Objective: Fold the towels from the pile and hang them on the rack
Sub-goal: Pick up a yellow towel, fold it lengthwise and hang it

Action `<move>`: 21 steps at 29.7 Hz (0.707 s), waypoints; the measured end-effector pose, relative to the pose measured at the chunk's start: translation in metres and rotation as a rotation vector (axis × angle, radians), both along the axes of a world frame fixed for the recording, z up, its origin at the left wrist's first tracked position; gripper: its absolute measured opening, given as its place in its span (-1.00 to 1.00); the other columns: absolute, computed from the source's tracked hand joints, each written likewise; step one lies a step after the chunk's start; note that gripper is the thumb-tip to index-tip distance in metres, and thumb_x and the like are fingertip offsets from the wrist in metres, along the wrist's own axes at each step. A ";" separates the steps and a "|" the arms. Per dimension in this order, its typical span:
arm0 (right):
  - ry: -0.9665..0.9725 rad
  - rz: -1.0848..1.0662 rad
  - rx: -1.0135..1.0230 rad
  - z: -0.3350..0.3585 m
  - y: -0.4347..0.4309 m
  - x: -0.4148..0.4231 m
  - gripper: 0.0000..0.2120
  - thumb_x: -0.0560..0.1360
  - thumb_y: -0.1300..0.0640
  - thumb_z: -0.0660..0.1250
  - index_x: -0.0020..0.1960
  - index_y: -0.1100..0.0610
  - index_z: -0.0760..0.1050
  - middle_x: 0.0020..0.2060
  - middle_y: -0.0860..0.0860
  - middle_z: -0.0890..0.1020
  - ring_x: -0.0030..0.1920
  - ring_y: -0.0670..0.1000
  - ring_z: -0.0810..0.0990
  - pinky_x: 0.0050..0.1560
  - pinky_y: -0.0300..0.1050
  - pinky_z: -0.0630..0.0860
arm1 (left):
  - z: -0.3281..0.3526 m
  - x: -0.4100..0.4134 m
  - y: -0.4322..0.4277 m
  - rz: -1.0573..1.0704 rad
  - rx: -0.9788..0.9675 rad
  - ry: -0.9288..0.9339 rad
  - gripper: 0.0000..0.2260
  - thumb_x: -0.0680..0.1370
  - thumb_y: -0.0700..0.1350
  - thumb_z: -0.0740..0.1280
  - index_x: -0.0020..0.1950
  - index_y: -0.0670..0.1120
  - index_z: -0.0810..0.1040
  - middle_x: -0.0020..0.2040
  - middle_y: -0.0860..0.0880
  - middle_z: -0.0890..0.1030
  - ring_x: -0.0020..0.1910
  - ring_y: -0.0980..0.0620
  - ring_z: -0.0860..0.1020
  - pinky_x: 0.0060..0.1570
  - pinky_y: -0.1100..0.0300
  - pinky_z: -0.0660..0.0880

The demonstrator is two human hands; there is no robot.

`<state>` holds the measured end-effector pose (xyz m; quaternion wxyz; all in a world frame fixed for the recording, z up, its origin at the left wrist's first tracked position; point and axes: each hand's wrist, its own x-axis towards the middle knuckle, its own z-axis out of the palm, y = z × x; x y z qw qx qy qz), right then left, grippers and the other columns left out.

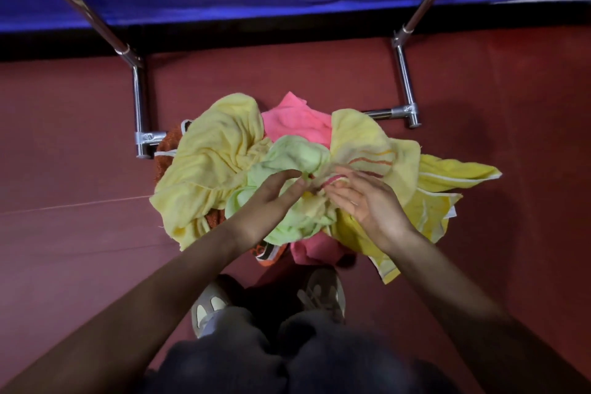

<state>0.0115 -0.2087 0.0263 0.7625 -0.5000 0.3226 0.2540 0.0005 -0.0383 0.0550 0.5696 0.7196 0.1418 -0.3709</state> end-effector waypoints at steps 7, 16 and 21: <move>-0.176 0.129 0.149 0.108 0.026 0.012 -0.82 0.48 0.21 0.19 -0.03 0.20 0.54 -0.27 0.09 0.54 -0.25 -0.03 0.62 -0.14 -0.23 0.58 | 0.065 0.003 0.000 -0.040 -0.092 -0.267 -0.80 0.56 0.02 0.17 0.17 0.08 0.45 0.08 0.15 0.53 0.00 0.43 0.45 0.04 0.56 0.32; -0.374 0.323 0.150 0.207 0.034 -0.009 -0.78 0.54 0.20 0.10 -0.03 0.16 0.52 -0.42 -0.04 0.62 -0.35 -0.08 0.63 -0.28 -0.27 0.57 | 0.163 -0.024 0.017 0.076 -0.096 -0.638 -0.68 0.42 -0.08 0.38 -0.33 -0.33 0.44 -0.43 -0.07 0.40 -0.41 0.14 0.35 -0.39 0.35 0.31; -0.546 0.519 0.004 0.252 0.034 -0.040 -0.78 0.53 0.30 0.15 -0.04 0.10 0.54 -0.51 -0.10 0.54 -0.40 -0.15 0.53 -0.26 -0.35 0.51 | 0.218 -0.061 0.021 0.105 -0.245 -0.608 -0.88 0.36 -0.16 0.34 -0.37 -0.14 0.52 -0.48 0.00 0.57 -0.47 0.18 0.54 -0.43 0.38 0.48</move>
